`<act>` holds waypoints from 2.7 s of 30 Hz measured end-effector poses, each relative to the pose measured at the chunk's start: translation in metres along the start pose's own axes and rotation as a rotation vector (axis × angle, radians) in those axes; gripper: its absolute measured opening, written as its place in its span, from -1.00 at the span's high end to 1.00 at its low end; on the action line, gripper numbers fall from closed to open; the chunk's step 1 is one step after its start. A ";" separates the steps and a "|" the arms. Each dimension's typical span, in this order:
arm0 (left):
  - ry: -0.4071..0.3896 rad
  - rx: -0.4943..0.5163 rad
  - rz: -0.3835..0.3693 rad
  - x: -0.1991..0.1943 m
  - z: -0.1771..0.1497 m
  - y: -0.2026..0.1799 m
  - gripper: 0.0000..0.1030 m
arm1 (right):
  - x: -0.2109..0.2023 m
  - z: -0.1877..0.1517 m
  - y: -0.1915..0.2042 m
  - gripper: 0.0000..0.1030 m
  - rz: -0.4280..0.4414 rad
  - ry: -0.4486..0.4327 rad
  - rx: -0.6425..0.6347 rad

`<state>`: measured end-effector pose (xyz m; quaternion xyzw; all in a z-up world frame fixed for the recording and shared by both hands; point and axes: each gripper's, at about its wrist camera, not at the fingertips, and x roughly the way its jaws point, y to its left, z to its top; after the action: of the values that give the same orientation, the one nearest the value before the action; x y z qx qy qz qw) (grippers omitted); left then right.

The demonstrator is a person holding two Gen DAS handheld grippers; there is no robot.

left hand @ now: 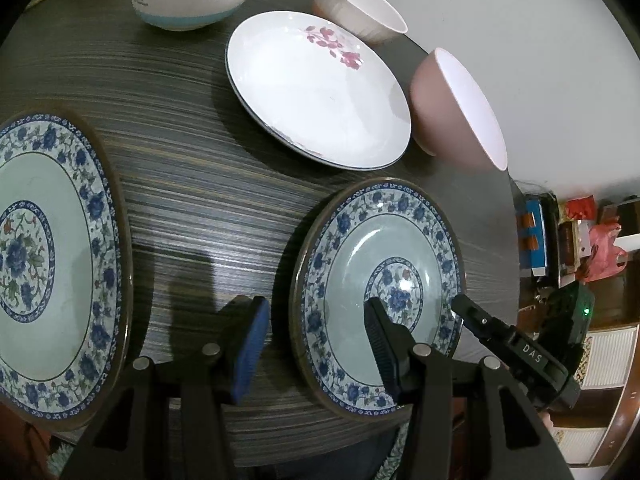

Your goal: Organize plates and bowls

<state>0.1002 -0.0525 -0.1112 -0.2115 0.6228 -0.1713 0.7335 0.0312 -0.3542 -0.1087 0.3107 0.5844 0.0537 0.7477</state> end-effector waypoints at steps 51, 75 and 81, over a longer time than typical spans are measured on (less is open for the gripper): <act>0.010 0.089 0.080 -0.001 -0.016 0.010 0.64 | 0.004 -0.008 0.026 0.68 -0.108 0.037 -0.075; -0.072 0.113 0.070 -0.038 -0.013 0.016 0.65 | -0.015 -0.013 0.051 0.68 -0.083 -0.031 -0.132; -0.110 0.118 0.072 -0.055 -0.008 0.017 0.66 | -0.022 -0.014 0.065 0.68 -0.066 -0.059 -0.153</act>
<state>0.0828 -0.0105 -0.0744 -0.1544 0.5777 -0.1692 0.7834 0.0295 -0.3063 -0.0579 0.2345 0.5665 0.0643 0.7874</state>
